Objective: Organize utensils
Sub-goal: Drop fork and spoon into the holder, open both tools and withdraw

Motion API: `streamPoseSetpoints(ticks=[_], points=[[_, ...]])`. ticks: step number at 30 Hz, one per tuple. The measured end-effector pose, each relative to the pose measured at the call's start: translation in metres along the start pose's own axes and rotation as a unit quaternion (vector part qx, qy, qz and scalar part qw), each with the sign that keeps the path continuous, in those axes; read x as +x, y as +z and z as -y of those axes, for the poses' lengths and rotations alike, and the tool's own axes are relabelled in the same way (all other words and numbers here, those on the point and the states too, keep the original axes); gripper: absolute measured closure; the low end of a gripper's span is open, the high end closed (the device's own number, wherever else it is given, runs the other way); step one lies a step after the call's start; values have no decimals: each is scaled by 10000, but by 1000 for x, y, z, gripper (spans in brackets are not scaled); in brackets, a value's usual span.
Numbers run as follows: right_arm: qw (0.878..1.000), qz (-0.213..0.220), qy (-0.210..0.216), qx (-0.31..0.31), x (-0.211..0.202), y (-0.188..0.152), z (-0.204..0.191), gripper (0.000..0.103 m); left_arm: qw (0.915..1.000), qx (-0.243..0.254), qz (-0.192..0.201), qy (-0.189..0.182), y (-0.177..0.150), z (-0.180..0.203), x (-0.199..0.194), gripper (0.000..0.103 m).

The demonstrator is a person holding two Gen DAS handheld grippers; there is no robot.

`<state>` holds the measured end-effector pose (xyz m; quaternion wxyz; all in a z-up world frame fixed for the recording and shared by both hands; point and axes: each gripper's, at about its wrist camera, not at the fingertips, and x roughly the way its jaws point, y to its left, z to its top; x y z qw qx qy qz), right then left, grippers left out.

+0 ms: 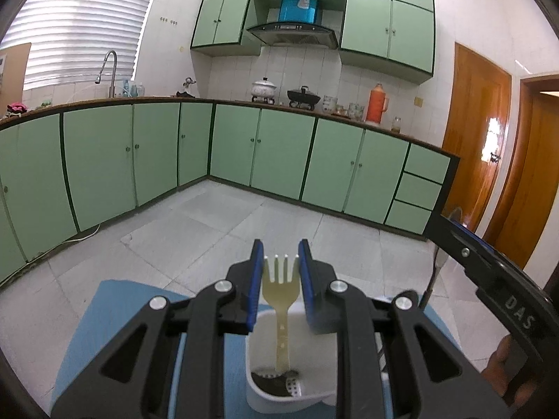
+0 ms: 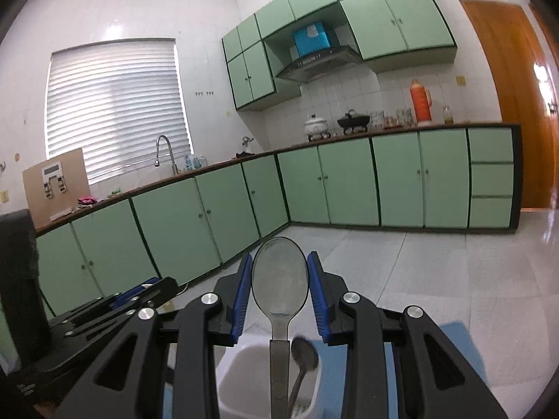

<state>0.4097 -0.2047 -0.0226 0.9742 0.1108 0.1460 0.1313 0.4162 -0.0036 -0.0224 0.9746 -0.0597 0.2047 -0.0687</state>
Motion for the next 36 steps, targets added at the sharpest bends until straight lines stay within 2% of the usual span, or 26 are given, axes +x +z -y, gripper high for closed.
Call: streamPoseSetpoints(ticks=[8, 10, 11, 13, 15, 16, 19, 21, 22, 25, 27, 31, 36], points=[[9997, -255, -31, -49, -9, -24, 2, 71, 9996, 121, -240, 69, -16, -1, 3, 83], [9995, -315, -45, -42, -10, -26, 3, 66, 9995, 149, -274, 94, -18, -2, 2, 82], [9995, -318, -58, -34, -12, -27, 3, 57, 9995, 149, -283, 85, -19, -1, 2, 79], [9995, -296, -73, -46, -16, -28, 2, 56, 9995, 136, -283, 89, -19, -3, -1, 74], [9995, -310, -72, -38, -19, -29, 2, 54, 9995, 116, -266, 119, -19, -1, -3, 62], [9995, -304, -94, -30, -21, -29, 2, 53, 9996, 102, -240, 133, -19, -3, -6, 60], [9993, -318, -201, -18, -30, -31, 4, 41, 9997, 61, -191, 156, -20, -5, -14, 49], [9991, -267, -330, 33, -40, -32, 5, 19, 9997, 7, -116, 201, -21, -9, -24, 40], [9990, -220, -385, 60, -45, -34, 5, 16, 9997, 0, -85, 210, -22, -9, -29, 37], [9988, -255, -404, 56, -60, -37, 6, 13, 9996, 80, 5, 282, -28, -11, -48, 28], [9986, -281, -458, 33, -70, -40, 7, 6, 9994, 94, 31, 317, -33, -11, -59, 18], [9979, -424, -482, 18, -88, -47, 7, 6, 9994, 106, 32, 316, -45, -12, -83, 13], [9963, -670, -535, -70, -115, -61, 4, 6, 9990, 154, -174, 372, -65, -11, -109, 12]])
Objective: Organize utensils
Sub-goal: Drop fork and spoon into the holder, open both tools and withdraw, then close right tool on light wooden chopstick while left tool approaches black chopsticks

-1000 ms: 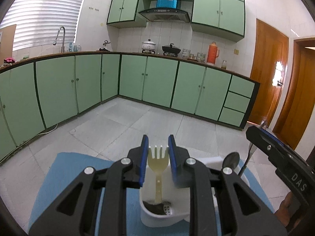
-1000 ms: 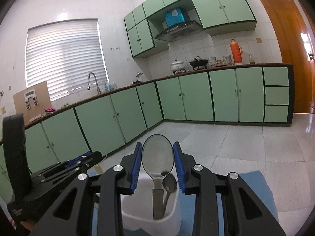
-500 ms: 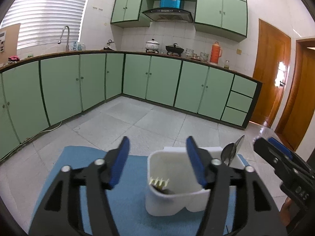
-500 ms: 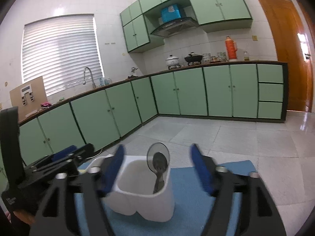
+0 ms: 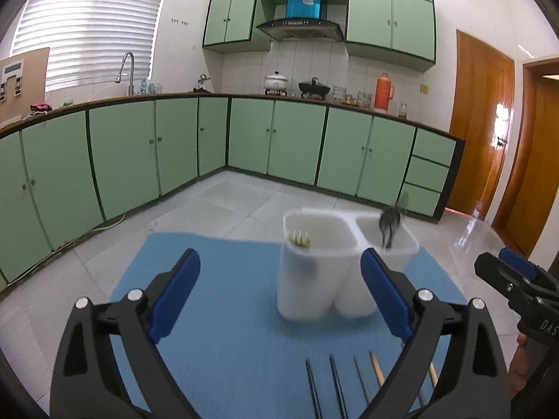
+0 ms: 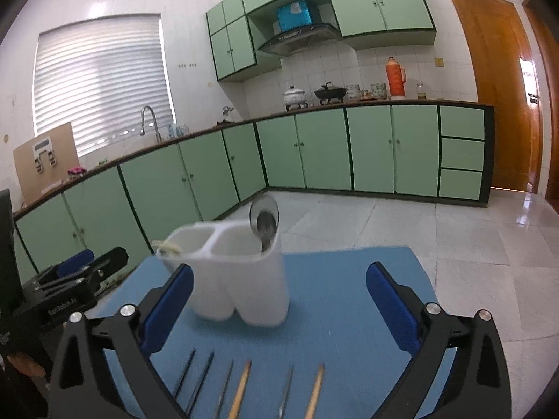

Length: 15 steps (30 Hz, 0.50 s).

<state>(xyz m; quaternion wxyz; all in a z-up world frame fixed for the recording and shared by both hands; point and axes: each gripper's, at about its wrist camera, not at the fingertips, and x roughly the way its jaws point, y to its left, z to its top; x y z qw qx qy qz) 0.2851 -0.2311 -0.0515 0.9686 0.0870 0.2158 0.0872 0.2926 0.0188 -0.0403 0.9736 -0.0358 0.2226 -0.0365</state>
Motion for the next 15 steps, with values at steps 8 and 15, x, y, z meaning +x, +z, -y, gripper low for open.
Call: streamPoseSetpoints(ticks=[8, 15], points=[[9987, -459, -169, 170, -45, -41, 6, 6, 9990, 161, -427, -3, -46, 3, -44, 11], [9963, -731, -407, 213, -85, -85, 4, 6, 9971, 152, -741, 35, -91, 5, -83, 11]])
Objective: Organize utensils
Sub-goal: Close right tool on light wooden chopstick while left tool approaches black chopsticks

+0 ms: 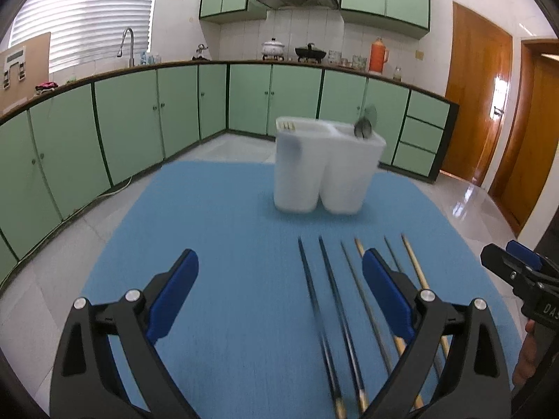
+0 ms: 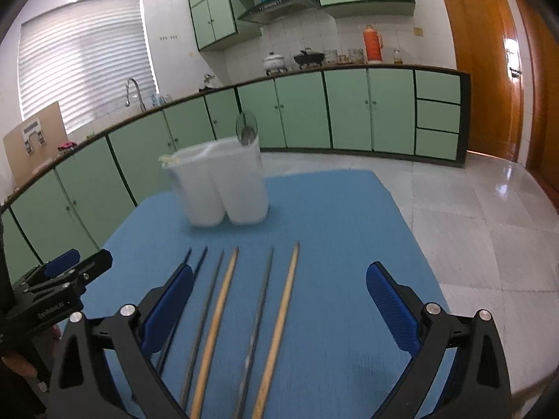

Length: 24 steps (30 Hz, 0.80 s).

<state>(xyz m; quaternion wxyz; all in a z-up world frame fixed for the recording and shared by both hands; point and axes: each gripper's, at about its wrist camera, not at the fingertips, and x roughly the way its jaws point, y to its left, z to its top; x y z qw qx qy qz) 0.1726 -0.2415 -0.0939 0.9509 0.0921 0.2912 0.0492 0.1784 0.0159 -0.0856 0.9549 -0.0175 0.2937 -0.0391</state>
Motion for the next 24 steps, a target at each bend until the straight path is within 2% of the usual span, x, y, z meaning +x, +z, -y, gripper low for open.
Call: streamPoseSetpoints(ticks=[9, 11, 16, 24], points=[[9987, -493, -38, 102, -30, -51, 2, 6, 9993, 88, -352, -31, -45, 10, -28, 11], [9982, -584, -73, 87, -33, -57, 2, 9, 9991, 139, -389, -17, -52, 11, -31, 11], [9969, -783, -61, 89, -38, -75, 1, 24, 9987, 100, -495, 40, -64, 11, -34, 11], [9938, -1108, -32, -114, -38, -93, -4, 65, 9983, 73, -569, 86, -76, 8, -38, 11]])
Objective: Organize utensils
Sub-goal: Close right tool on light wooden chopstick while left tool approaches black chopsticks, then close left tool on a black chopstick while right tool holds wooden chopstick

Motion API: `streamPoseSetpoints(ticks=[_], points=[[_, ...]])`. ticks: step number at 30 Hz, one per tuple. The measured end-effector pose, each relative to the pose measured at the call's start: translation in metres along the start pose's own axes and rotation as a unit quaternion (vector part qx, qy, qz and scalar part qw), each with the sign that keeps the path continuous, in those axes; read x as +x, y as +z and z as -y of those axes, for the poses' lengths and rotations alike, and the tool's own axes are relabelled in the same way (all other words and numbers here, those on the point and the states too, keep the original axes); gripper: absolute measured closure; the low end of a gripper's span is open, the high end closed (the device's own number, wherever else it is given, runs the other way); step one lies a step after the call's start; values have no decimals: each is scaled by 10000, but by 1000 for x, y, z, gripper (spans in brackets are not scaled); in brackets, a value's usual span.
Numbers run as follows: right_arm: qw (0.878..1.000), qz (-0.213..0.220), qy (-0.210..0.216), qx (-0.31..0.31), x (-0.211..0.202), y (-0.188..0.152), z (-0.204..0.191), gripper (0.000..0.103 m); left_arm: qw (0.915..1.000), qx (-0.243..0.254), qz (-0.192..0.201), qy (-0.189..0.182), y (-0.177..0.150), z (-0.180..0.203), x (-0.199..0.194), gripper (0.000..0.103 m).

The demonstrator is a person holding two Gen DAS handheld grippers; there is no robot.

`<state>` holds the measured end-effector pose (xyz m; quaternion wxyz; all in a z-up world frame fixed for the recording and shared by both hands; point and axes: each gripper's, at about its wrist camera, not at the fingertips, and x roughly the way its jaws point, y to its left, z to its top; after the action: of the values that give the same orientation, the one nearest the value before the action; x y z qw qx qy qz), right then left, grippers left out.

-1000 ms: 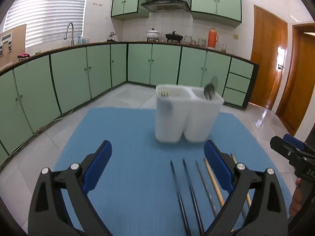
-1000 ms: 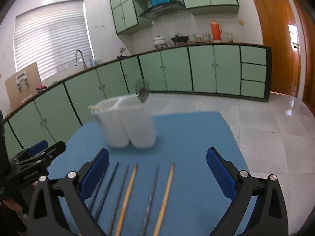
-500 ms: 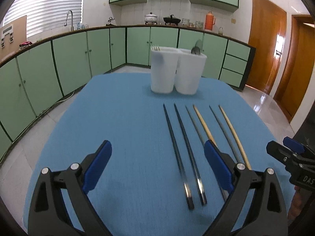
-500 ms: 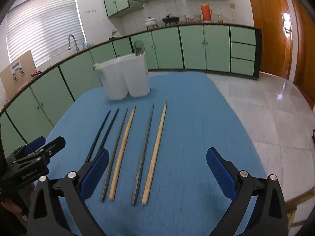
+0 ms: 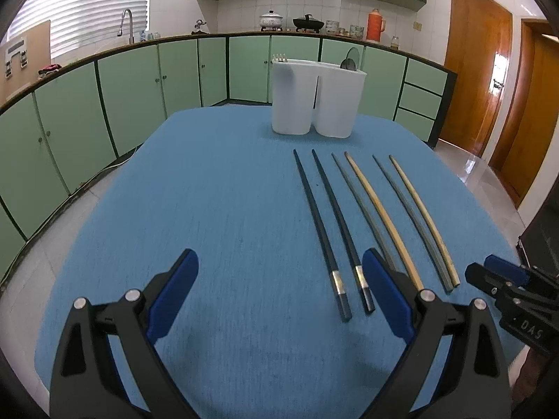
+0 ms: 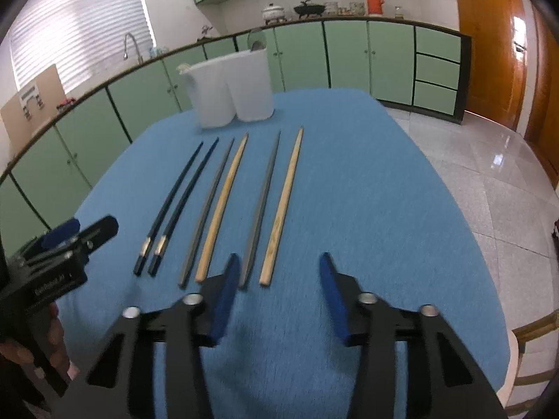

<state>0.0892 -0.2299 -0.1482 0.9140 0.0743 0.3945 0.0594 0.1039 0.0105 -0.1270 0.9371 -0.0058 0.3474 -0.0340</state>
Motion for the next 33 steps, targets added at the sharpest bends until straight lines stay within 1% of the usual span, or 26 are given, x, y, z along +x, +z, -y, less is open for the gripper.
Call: streamPoseSetpoints(ticks=[3, 7, 9, 14, 16, 20, 24, 26, 29, 31, 32, 33], points=[[9999, -89, -8, -87, 2, -2, -3, 74, 10000, -28, -11, 2, 0, -1, 0, 11], [9997, -194, -2, -178, 6, -5, -6, 78, 10000, -26, -15, 11, 0, -2, -1, 11], [9995, -251, 26, -208, 9, -6, -6, 81, 10000, -34, -30, 13, 0, -1, -1, 11], [9989, -379, 32, -255, 16, -6, -9, 86, 10000, -34, -43, -2, 1, -1, -2, 11], [9989, -380, 23, -275, 16, -6, -9, 86, 10000, -30, -48, -3, 0, -1, -1, 11], [9988, -393, 10, -294, 18, -5, -10, 91, 10000, -38, -73, -14, 1, 3, 0, 11], [9986, -400, -32, -332, 19, -5, -13, 92, 9999, -2, -122, -41, 0, 6, 0, 11], [9986, -405, -34, -337, 19, -5, -13, 95, 9999, 29, -155, -60, 0, 9, 1, 11], [9985, -416, -47, -350, 18, -4, -13, 95, 9997, 46, -208, -125, -1, 12, 0, 12], [9985, -425, -38, -340, 18, -3, -13, 96, 9996, 92, -232, -128, -2, 15, 0, 14], [9985, -427, -36, -330, 18, -3, -12, 96, 9995, 112, -267, -143, -3, 17, 1, 20], [9986, -427, -36, -325, 18, -3, -12, 96, 9993, 117, -327, -161, -3, 17, 3, 24]])
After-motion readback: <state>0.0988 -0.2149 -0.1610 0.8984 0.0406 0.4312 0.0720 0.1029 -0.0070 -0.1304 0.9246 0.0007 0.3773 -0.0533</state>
